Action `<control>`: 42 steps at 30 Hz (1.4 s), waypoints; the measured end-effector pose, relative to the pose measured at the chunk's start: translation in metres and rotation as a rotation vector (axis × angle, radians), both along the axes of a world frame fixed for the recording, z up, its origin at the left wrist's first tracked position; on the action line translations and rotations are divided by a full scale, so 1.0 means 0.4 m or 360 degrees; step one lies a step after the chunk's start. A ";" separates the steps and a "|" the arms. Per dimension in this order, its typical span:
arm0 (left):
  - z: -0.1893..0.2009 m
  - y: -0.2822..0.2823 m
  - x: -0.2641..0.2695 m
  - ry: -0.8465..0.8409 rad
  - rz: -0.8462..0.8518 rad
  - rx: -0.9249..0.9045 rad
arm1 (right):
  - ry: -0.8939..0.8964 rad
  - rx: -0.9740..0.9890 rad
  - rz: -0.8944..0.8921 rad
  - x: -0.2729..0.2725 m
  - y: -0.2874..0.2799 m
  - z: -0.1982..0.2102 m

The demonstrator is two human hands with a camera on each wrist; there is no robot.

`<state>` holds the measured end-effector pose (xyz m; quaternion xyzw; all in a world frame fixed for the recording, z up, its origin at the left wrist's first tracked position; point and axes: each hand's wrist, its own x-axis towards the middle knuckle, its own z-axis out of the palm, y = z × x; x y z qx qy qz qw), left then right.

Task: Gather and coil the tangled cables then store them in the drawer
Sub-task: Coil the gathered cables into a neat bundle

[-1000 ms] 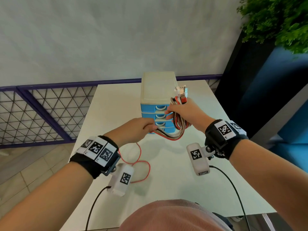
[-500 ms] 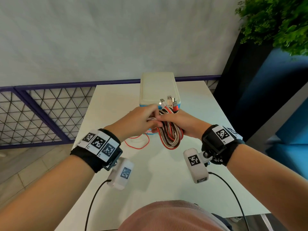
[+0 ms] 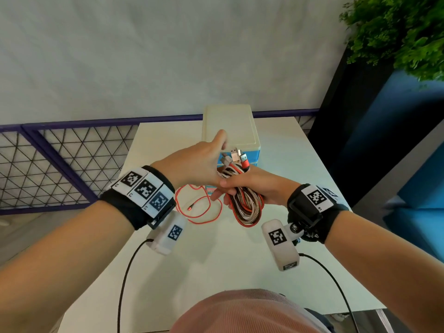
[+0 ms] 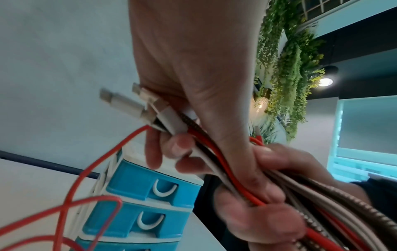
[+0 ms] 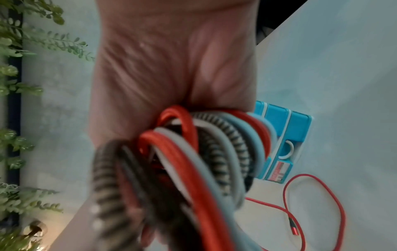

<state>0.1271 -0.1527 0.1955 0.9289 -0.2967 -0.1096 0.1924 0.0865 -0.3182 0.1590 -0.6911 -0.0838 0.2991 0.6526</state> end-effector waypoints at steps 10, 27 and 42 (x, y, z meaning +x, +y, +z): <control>-0.007 0.105 0.066 0.1565 0.0416 -0.0900 | 0.0124 0.0035 -0.0155 0.008 -0.025 -0.049; -0.131 0.086 0.005 0.0630 0.0704 -0.1193 | 0.0210 0.0277 -0.0502 0.024 -0.044 -0.065; -0.086 0.057 0.042 0.0195 0.0023 -0.0284 | 0.0281 0.0217 -0.0358 0.014 -0.027 -0.026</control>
